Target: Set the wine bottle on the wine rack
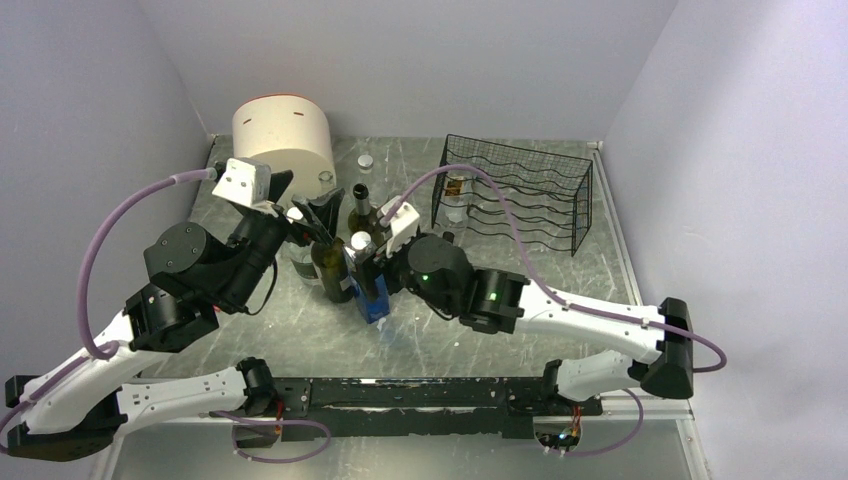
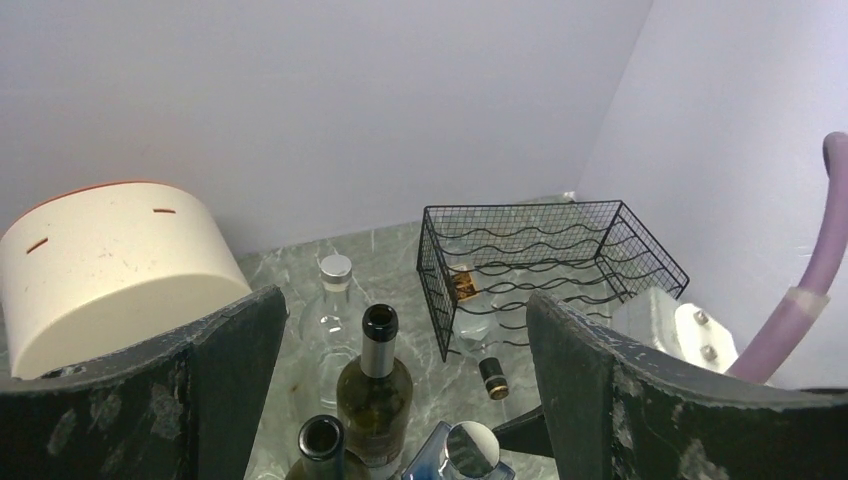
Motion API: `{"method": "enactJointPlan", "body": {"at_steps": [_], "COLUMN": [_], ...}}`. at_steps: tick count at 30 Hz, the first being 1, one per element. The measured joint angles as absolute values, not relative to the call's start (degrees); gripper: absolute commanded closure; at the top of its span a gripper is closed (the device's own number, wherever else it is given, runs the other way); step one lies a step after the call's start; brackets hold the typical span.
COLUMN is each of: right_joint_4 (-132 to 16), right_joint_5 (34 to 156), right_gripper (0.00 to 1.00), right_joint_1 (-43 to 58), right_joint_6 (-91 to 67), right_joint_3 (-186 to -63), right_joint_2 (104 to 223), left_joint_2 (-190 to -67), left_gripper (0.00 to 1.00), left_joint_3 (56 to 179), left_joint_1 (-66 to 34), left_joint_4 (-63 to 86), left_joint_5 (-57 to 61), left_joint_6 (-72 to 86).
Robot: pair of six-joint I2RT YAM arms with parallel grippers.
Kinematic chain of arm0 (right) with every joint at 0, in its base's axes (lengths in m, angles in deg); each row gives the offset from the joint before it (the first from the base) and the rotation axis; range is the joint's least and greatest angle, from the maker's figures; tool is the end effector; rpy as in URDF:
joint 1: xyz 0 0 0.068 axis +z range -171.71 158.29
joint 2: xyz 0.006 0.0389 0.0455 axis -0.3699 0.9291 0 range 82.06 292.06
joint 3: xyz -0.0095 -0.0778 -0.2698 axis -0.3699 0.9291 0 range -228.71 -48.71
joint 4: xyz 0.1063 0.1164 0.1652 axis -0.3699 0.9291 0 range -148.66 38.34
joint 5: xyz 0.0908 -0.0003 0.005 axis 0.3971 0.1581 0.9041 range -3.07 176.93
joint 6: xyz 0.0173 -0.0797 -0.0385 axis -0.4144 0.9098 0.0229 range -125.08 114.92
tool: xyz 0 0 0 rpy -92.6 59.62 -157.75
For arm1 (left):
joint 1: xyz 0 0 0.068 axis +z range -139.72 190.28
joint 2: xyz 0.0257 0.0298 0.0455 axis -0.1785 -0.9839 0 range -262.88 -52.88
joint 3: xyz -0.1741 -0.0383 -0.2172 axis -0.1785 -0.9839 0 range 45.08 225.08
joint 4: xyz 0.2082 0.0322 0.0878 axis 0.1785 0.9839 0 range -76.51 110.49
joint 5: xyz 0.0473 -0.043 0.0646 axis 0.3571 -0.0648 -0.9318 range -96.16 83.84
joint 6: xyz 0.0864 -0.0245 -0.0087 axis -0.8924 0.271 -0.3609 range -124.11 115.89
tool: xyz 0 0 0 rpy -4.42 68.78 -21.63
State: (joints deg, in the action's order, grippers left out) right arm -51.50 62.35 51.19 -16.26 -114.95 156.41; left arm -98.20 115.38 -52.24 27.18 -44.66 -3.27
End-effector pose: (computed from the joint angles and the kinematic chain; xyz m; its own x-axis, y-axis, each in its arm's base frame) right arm 0.1214 0.2809 0.3669 -0.2215 -0.1207 -0.9677 -0.7220 0.6873 0.0796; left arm 0.1033 -0.0896 0.4767 0.0842 -0.1867 -0.9788 0.4139 0.9001 -0.1361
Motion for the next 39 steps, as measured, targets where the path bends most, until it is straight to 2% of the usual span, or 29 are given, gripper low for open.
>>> {"method": "enactJointPlan", "body": {"at_steps": [4, 12, 16, 28, 39], "right_joint_4": [-51.28, -50.12, -49.95, -43.04, -42.73], "right_joint_5": [57.32, 51.51, 51.09, 48.34, 46.66], "right_gripper": [0.23, 0.63, 0.74, 0.76, 0.77], "right_joint_1": [52.59, 52.94, 53.05, 52.61, 49.05], "right_joint_6": [-17.29, -18.75, -18.10, -14.10, -15.52], "right_joint_3": [-115.78, -116.00, -116.00, -114.01, -103.49], "right_joint_2": [159.71, 162.16, 162.07, 154.01, 140.80], "left_joint_2": [-97.98, -98.00, -98.15, -99.09, -100.36], "left_gripper": [0.06, 0.06, 0.06, 0.04, 0.01], "left_joint_3": [114.86, 114.75, 114.75, 108.13, 95.10], "left_joint_1": [-52.24, -52.24, -52.24, -52.24, -52.24], "left_joint_4": [27.14, 27.01, 26.44, 24.47, 20.89], "left_joint_5": [-45.47, -46.85, -46.89, -46.26, -35.81], "left_joint_6": [-3.27, -3.29, -3.51, -4.36, -4.51]}}
